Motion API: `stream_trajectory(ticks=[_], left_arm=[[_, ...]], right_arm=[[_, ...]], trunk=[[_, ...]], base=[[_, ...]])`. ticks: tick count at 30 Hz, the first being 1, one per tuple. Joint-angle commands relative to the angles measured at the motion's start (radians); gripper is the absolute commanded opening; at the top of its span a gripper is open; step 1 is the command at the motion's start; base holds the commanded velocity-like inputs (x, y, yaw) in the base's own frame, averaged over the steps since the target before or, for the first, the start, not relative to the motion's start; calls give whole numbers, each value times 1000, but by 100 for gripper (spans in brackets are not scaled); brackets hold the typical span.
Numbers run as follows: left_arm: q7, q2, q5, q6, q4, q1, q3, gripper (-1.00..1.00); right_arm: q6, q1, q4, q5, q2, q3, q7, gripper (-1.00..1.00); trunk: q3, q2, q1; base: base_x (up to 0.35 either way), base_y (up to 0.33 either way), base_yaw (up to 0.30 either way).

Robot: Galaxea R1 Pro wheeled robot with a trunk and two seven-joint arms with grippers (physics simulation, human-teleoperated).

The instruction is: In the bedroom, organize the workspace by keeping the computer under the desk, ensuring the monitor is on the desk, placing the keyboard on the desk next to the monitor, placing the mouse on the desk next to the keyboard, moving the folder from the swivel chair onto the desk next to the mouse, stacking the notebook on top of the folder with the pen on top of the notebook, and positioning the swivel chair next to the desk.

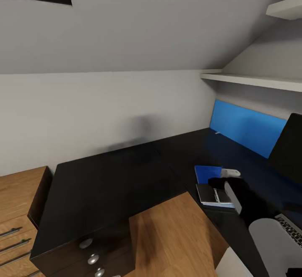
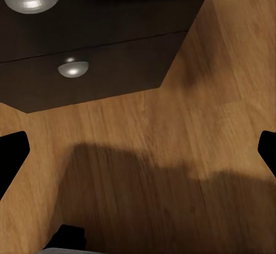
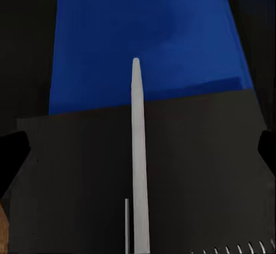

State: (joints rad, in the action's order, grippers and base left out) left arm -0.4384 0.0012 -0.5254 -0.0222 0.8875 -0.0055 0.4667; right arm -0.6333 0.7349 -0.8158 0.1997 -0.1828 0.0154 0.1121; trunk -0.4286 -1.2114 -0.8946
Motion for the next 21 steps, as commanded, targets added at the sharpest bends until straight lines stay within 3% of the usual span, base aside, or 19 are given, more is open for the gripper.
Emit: stream_trajectory(ticks=[1,8,10,11,21], left_arm=[[-7,1,-5,-3,1,-1,3,100],[-9,1,-5,-2,-6,-1,5,100],[-9,1,-5,-1,-13,-1,4,100],[-9,2,-4,-1,-16,-1,4,100],[-7,2,-6,-2,-28,-1,2,100]], right_arm=[[-5,-2,-60,11,0,2,9,100],[-29,-53,-269,19,13,5,12,100],[-51,-72,-317,19,39,6,13,100],[-74,-81,-346,19,69,6,14,100],[-97,-86,-360,22,111,7,15,100]], trunk=[[-1,-1,0],[-1,-1,0],[-1,-1,0],[-1,-1,0],[-1,-1,0]], base=[[0,0,0],[0,0,0],[0,0,0],[-8,0,0],[-195,0,0]])
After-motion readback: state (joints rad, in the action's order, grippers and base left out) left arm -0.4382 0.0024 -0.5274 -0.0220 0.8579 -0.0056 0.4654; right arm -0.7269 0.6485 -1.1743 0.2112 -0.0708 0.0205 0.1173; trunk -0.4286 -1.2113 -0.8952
